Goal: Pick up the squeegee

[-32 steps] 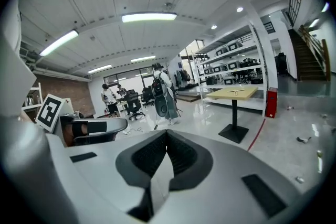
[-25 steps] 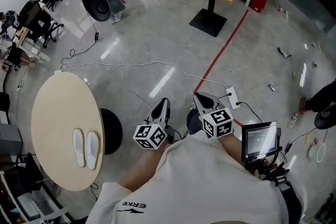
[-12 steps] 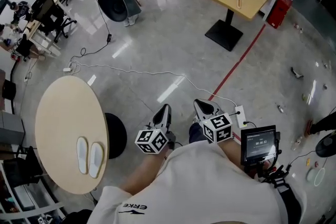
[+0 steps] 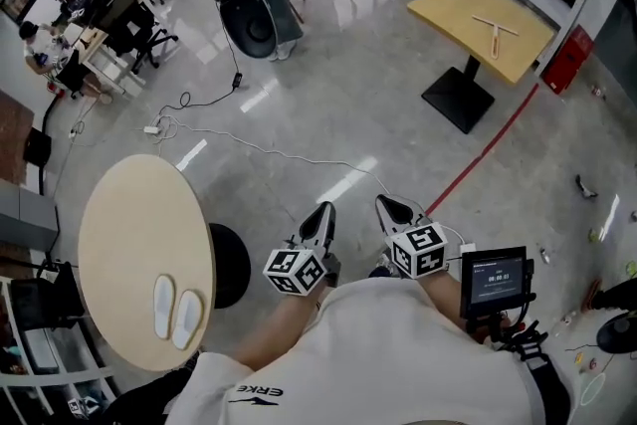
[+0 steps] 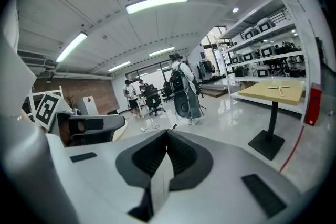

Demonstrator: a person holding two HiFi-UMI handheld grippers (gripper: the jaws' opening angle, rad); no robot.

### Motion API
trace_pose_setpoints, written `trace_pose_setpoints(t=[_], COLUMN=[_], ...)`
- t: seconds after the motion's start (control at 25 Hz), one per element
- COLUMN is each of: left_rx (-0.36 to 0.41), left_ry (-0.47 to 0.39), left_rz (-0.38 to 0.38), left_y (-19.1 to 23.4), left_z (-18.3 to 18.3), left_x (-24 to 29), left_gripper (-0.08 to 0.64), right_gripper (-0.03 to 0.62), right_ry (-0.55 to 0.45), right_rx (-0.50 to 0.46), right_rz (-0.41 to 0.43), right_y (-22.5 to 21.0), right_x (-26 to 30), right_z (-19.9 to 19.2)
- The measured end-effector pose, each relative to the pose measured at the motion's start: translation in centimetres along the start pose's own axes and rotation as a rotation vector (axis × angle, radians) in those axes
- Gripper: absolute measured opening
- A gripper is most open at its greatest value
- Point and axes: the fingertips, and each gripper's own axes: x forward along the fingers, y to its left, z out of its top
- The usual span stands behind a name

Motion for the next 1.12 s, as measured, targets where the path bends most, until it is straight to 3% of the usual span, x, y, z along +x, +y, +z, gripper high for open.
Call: trace_pose_setpoints(t=[0.28,0.52,1.12], left_rx=[0.001,-0.005,0.060], left_ry=[-0.047,-0.026,0.112], left_rz=[0.033,0.056,-0.075], left_y=[1.6,3.4,5.9], left_z=[1.7,2.1,5.2], left_x=[4.1,6.5,17.4], left_gripper=[0.005,0.005,0.005], right_gripper=[0.003,0.003,0.003], right_ry=[0.005,0.018,-0.009], right_rx=[-0.034,-0.024,0.028], right_rz=[0.056,0.062,-0.094], right_y=[-2.7,-4.2,-10.8], right_x=[4.3,6.7,11.4], right_z=[2.5,3.6,8.1])
